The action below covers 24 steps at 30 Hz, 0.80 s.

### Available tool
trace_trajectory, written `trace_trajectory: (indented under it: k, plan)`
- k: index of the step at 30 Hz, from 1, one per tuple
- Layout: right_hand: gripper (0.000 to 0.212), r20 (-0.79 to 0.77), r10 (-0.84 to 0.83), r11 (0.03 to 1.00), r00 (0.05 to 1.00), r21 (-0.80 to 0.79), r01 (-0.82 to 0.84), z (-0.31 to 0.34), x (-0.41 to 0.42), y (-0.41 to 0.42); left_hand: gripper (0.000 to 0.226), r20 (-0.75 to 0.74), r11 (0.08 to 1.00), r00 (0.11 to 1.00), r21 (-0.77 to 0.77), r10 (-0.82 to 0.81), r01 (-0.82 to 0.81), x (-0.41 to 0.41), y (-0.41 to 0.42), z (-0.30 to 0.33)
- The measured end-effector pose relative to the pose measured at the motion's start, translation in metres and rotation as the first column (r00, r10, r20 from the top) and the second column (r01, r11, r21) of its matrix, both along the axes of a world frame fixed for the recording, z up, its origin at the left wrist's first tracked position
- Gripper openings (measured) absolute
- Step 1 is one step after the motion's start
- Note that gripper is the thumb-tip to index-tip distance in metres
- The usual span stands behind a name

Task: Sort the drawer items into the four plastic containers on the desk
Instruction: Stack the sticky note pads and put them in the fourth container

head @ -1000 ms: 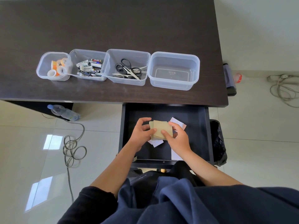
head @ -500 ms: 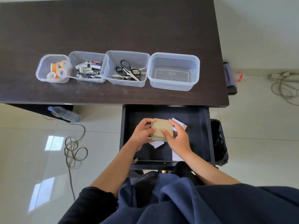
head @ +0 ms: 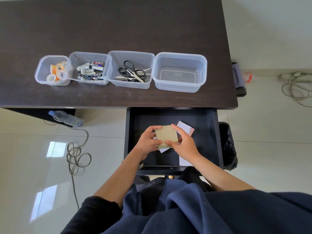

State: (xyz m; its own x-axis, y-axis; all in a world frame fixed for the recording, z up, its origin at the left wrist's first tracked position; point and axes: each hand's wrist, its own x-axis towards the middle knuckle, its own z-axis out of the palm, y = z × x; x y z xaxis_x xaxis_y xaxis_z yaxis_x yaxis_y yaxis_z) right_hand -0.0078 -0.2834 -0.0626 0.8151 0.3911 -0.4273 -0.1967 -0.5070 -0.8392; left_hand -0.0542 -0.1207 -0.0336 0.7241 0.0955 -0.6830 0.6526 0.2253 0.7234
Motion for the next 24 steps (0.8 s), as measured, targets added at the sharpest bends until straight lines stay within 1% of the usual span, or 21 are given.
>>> trace_trajectory:
  k: [5, 8, 10, 11, 13, 16, 17, 21, 24]
  plan:
    - [0.071, -0.011, 0.047, 0.999, 0.999, -0.013, -0.047, 0.001, 0.001, -0.007, 0.056, -0.035, 0.997, 0.998, 0.054, -0.056, 0.058, -0.005, -0.003, -0.010]
    - [0.061, -0.021, 0.012, 0.999, 1.000, -0.032, -0.012, -0.001, 0.010, -0.020, 0.057, -0.053, 0.995, 0.998, 0.086, -0.044, 0.049, -0.008, -0.003, -0.013]
    - [0.054, -0.041, 0.004, 0.994, 0.999, -0.108, -0.008, -0.006, 0.016, -0.034, 0.057, -0.069, 0.994, 0.997, 0.106, -0.024, 0.032, -0.012, -0.001, -0.016]
    - [0.052, -0.051, 0.024, 0.986, 0.998, -0.166, -0.033, -0.011, 0.019, -0.042, 0.057, -0.079, 0.993, 0.997, 0.112, -0.016, 0.025, -0.015, 0.000, -0.018]
    - [0.049, -0.091, 0.119, 0.942, 0.989, -0.305, -0.142, -0.022, 0.022, -0.059, 0.057, -0.097, 0.991, 0.995, 0.133, -0.011, 0.024, -0.020, 0.003, -0.022]
    - [0.047, -0.146, 0.304, 0.806, 0.941, -0.487, -0.336, -0.035, 0.018, -0.076, 0.058, -0.108, 0.989, 0.994, 0.148, -0.004, 0.020, -0.026, 0.007, -0.025]
    - [0.047, -0.147, 0.335, 0.779, 0.931, -0.512, -0.361, -0.038, 0.015, -0.077, 0.058, -0.110, 0.988, 0.994, 0.154, -0.004, 0.021, -0.027, 0.007, -0.026]
    - [0.045, -0.119, 0.347, 0.747, 0.930, -0.564, -0.351, -0.038, 0.011, -0.071, 0.058, -0.125, 0.985, 0.992, 0.169, -0.002, 0.024, -0.033, 0.010, -0.028]
    - [0.024, -0.113, 0.426, 0.679, 0.898, -0.616, -0.400, -0.033, 0.015, -0.063, 0.058, -0.133, 0.987, 0.991, 0.160, 0.005, 0.017, -0.036, 0.010, -0.029]
